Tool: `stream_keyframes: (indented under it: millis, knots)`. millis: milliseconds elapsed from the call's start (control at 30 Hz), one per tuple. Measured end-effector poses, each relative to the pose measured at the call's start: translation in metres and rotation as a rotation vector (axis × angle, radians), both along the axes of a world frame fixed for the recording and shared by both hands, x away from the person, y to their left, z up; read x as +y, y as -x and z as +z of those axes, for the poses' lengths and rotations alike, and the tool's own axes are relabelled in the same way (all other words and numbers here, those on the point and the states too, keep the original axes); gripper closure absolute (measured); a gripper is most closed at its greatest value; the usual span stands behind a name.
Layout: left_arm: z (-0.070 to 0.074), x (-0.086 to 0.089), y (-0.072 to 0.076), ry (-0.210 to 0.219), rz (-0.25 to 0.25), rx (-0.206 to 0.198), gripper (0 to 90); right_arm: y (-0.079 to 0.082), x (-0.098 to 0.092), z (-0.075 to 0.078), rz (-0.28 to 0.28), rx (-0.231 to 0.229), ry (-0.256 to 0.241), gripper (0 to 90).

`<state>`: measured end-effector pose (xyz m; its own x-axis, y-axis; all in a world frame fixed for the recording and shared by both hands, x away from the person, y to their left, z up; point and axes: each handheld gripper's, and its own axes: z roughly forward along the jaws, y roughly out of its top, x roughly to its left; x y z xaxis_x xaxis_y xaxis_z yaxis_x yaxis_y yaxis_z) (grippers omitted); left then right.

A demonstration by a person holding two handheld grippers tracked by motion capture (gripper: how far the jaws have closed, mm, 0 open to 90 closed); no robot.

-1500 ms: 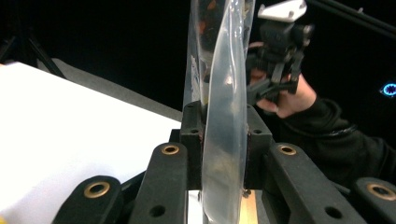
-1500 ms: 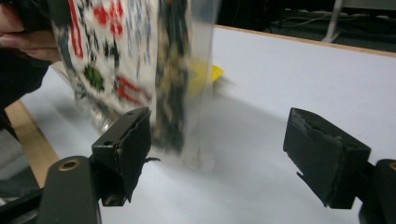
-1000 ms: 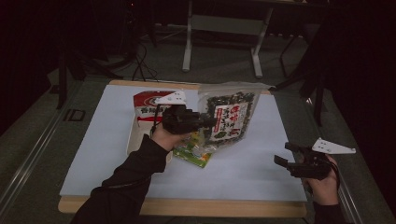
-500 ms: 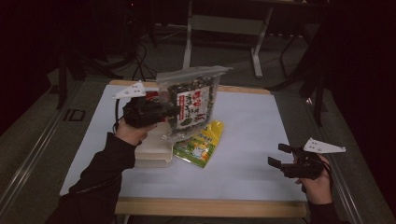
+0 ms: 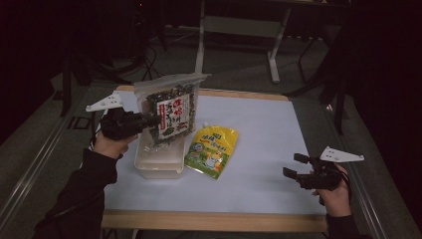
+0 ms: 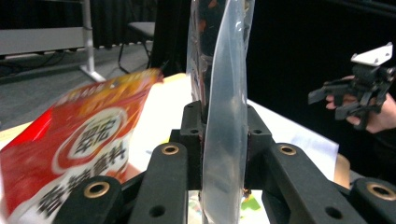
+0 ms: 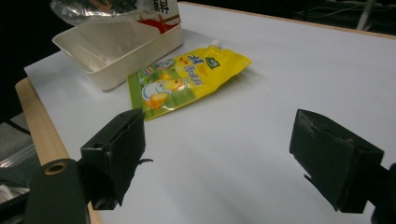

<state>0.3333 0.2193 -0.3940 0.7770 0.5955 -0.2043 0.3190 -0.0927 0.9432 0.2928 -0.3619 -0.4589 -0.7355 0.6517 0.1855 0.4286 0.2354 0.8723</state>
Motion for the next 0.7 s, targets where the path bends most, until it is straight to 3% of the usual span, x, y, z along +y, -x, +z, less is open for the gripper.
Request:
stream_keyframes:
  millis: [267,700]
  knots:
    - [-0.016,0.018,0.003,-0.016,0.076,0.049,78.1,-0.001,0.001,-0.001,0.003,0.002,0.002,17.8]
    - [-0.034,0.013,-0.008,-0.047,0.079,0.065,78.1,-0.002,0.003,-0.001,0.007,0.007,0.007,17.9]
